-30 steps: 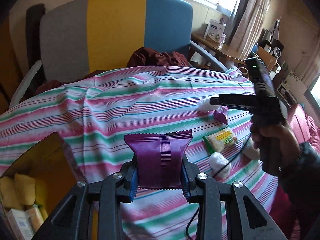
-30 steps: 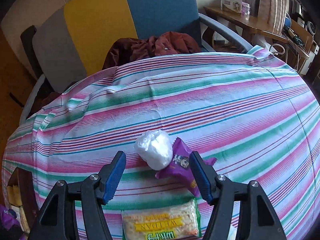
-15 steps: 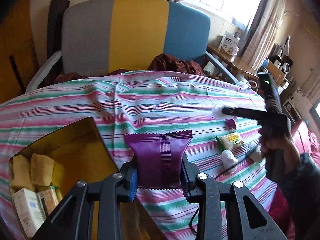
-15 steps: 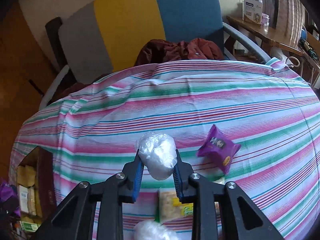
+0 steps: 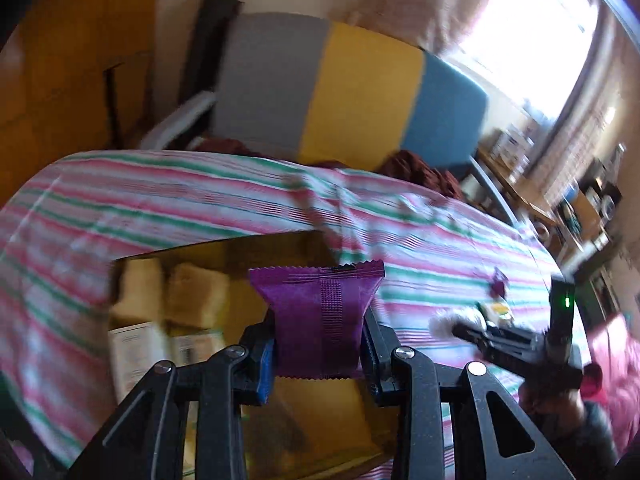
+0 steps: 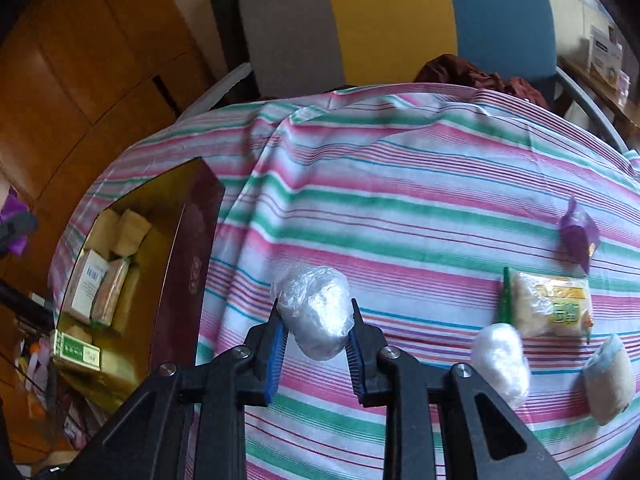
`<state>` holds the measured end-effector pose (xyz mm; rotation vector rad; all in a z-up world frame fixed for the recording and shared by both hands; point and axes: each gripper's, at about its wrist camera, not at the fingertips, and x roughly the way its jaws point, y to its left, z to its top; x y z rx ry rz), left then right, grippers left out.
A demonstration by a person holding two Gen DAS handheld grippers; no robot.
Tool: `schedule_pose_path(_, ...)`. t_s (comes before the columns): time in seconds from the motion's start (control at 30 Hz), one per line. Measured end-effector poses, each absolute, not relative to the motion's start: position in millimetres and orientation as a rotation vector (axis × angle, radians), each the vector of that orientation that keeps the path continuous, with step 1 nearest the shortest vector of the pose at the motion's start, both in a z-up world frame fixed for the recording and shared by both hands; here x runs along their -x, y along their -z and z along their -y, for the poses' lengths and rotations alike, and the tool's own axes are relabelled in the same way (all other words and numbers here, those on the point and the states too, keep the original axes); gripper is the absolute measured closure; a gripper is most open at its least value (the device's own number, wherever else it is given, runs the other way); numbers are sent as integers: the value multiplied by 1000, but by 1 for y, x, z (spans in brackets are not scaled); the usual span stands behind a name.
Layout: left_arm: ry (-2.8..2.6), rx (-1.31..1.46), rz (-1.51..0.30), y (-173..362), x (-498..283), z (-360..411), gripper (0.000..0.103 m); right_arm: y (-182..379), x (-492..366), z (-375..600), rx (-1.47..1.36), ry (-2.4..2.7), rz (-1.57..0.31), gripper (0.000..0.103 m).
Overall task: Organize objects
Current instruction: 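Carry the purple packet toward the tray with the left gripper while the right grasps a white wrapped ball, then lower the purple packet into the gold tray and open the left gripper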
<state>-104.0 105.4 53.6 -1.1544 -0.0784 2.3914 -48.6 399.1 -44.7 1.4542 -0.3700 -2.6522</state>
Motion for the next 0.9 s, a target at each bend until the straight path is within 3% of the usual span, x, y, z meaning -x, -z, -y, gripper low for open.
schedule_pose_path(0.27,-2471,1308,160,-15,117,-45,68,53,47,-393,-1457,2634,334,77)
schedule_pose_path(0.67,-2368,1403,-14,19,142,-104,68,52,48,-393,-1457,2636,310,77)
schedule_pose_path(0.9,-2321,1483,-29,34,169,-135,68,53,48,-393,-1471,2625,302,77)
